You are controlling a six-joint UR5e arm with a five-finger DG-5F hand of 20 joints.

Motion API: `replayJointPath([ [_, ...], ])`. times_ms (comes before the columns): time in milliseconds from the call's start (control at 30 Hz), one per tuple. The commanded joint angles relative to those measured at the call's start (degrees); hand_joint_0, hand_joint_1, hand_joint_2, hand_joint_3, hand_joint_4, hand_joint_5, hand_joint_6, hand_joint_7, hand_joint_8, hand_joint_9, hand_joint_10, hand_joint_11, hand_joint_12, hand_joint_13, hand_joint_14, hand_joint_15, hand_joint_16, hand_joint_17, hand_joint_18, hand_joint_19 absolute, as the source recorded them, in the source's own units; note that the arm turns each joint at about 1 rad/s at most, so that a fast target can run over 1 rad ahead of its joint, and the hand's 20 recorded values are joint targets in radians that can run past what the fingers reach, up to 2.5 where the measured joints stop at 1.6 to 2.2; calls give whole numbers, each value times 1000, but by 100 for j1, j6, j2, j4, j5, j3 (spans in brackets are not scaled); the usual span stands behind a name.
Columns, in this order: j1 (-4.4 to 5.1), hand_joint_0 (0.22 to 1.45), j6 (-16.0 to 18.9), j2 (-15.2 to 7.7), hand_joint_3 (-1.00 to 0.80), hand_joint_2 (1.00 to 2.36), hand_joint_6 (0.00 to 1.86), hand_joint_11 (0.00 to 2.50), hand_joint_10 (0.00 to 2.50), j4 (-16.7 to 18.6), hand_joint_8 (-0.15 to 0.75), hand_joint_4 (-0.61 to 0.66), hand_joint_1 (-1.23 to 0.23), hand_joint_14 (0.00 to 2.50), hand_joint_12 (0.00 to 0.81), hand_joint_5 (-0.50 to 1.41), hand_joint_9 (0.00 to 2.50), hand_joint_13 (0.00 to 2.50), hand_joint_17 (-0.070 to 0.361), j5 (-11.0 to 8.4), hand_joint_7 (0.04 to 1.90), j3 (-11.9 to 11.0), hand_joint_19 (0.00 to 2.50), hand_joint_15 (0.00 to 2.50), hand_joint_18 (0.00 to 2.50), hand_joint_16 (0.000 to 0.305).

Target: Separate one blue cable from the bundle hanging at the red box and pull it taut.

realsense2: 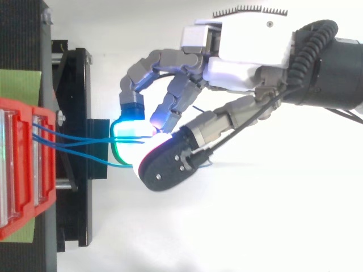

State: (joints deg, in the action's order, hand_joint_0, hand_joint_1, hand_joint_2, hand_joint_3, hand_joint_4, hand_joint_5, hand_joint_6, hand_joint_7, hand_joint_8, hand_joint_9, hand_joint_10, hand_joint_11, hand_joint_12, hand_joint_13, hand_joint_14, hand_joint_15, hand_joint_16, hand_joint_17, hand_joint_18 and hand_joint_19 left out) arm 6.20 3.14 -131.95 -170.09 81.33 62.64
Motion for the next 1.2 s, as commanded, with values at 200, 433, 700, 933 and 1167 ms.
replayJointPath([
  [200,4,661,11,-6,-191,1018,914,923,17,-42,443,288,-662,19,419,-240,938,1005,113,-29,1048,2,466,548,868,50],
  [433,4,653,11,2,-385,1009,917,945,16,-42,451,311,-663,19,420,-242,938,1007,114,-38,993,2,450,547,887,50],
  [700,4,728,11,2,-293,1017,923,945,16,-42,448,262,-737,20,422,-244,920,1019,110,-38,1021,2,429,543,885,49],
  [933,4,814,11,2,-353,1012,925,947,16,-60,431,295,-819,18,410,-255,861,983,104,-20,991,2,467,560,824,46],
  [1167,4,836,11,-6,-500,1000,934,1014,17,-60,413,256,-883,19,401,-241,906,988,102,-38,1045,2,420,572,852,45],
])
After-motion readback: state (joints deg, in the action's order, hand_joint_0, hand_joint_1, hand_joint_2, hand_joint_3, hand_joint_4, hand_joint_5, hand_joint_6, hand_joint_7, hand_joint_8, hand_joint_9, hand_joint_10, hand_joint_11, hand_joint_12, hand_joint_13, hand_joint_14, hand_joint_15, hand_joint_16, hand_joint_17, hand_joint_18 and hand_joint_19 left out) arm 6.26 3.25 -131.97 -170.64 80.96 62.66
